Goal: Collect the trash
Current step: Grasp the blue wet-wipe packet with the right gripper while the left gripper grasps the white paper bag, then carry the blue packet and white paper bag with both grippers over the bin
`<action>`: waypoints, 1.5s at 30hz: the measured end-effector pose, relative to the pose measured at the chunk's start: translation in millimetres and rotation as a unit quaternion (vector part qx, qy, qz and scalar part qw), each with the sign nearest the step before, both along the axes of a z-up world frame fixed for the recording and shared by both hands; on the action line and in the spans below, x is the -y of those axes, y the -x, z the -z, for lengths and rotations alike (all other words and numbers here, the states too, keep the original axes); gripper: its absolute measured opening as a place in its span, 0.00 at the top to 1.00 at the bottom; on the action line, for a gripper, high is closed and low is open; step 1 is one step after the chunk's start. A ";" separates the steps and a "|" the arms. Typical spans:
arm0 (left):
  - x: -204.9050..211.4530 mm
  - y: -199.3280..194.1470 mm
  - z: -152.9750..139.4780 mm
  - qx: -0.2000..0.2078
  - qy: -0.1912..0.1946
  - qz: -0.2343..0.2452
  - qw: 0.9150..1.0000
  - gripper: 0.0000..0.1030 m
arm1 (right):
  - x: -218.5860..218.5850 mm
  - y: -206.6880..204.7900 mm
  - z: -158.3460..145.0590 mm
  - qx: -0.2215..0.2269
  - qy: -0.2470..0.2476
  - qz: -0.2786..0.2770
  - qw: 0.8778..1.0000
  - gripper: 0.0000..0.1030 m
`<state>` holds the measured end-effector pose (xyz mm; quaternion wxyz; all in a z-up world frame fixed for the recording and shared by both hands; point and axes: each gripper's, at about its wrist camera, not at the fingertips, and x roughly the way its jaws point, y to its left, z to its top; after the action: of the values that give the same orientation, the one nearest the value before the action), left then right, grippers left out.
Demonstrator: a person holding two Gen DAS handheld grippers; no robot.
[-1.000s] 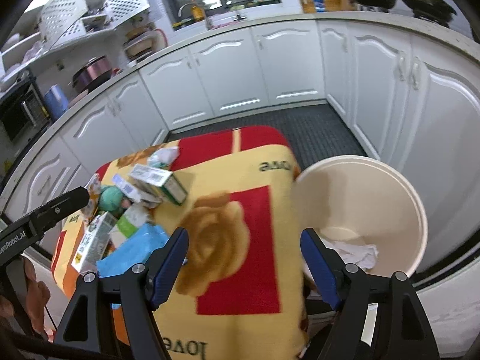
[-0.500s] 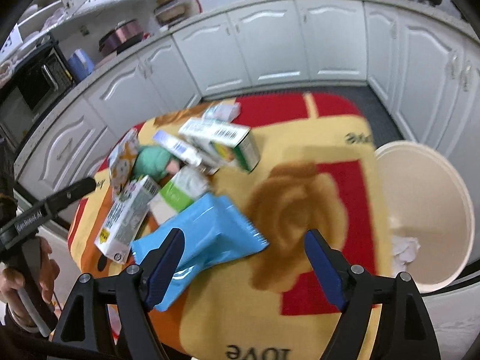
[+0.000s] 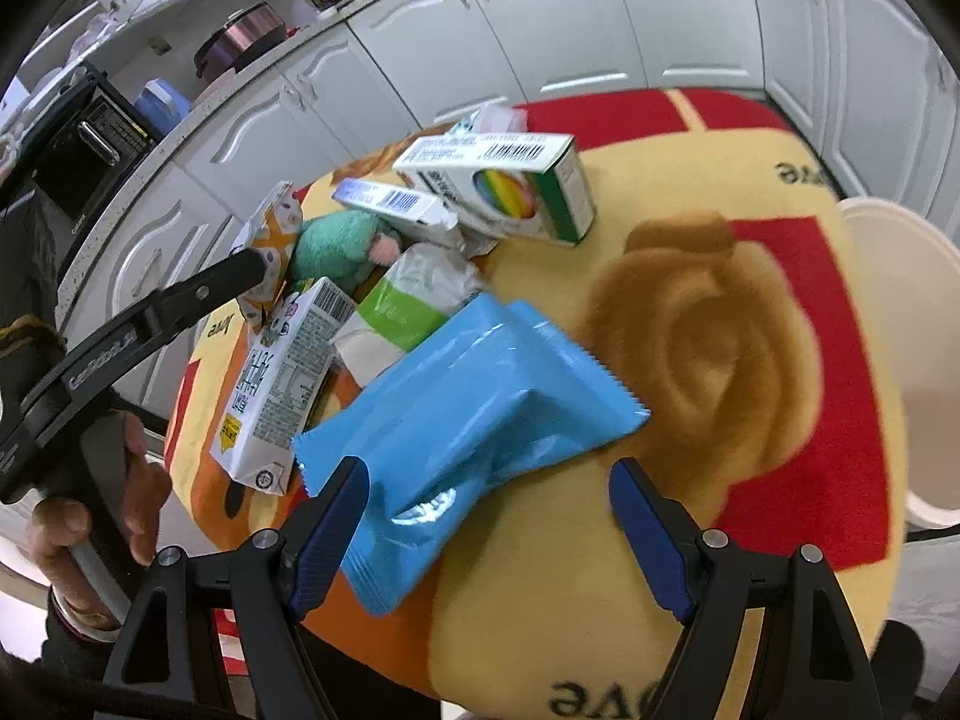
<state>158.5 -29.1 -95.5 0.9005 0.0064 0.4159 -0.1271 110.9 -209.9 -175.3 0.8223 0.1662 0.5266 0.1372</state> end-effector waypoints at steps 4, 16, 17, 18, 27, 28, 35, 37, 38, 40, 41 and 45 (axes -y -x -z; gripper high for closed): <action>-2.2 -11.3 4.8 -0.008 0.002 0.002 1.000 0.27 | -10.0 -9.6 2.8 0.010 0.003 0.012 1.000 0.17; -16.7 1.4 -13.5 0.005 0.020 0.032 0.999 0.79 | -19.5 -16.1 3.9 0.073 0.059 0.019 0.995 0.41; -20.7 3.9 -15.8 0.006 0.024 0.031 0.999 0.80 | -16.4 -14.1 2.5 0.074 0.055 0.018 0.996 0.43; -24.6 6.0 -18.5 0.006 0.026 0.029 0.999 0.82 | -12.5 -11.6 0.0 0.077 0.051 0.018 0.996 0.46; -45.4 32.8 -61.2 0.036 0.047 0.023 0.998 0.86 | 5.2 14.4 -34.1 0.115 0.042 0.004 0.993 0.48; -44.9 36.1 -66.4 0.039 0.053 0.027 0.997 0.86 | 6.9 16.5 -37.8 0.117 0.037 0.004 0.992 0.48; -24.9 55.3 -96.8 0.064 0.077 0.058 0.993 0.86 | 18.1 27.5 -61.6 0.144 0.032 0.014 0.989 0.48; -15.0 58.7 -101.4 0.067 0.080 0.069 0.992 0.86 | 24.3 30.5 -66.8 0.148 0.035 0.021 0.988 0.48; -8.4 60.4 -103.1 0.068 0.079 0.075 0.992 0.86 | 28.1 31.7 -68.8 0.151 0.034 0.025 0.988 0.48; 2.4 61.7 -104.7 0.069 0.080 0.082 0.991 0.86 | 35.6 33.8 -71.6 0.154 0.034 0.033 0.987 0.48; 9.3 62.1 -105.3 0.067 0.081 0.087 0.991 0.86 | 39.4 35.0 -73.1 0.156 0.035 0.037 0.986 0.48; 33.2 63.6 -106.1 0.066 0.084 0.105 0.989 0.86 | 56.7 38.5 -76.5 0.160 0.039 0.054 0.985 0.48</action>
<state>94.9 -62.3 10.6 0.9049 -0.0177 0.3404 -0.2547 72.4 -266.5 -98.9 0.9079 0.1378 0.3838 0.0968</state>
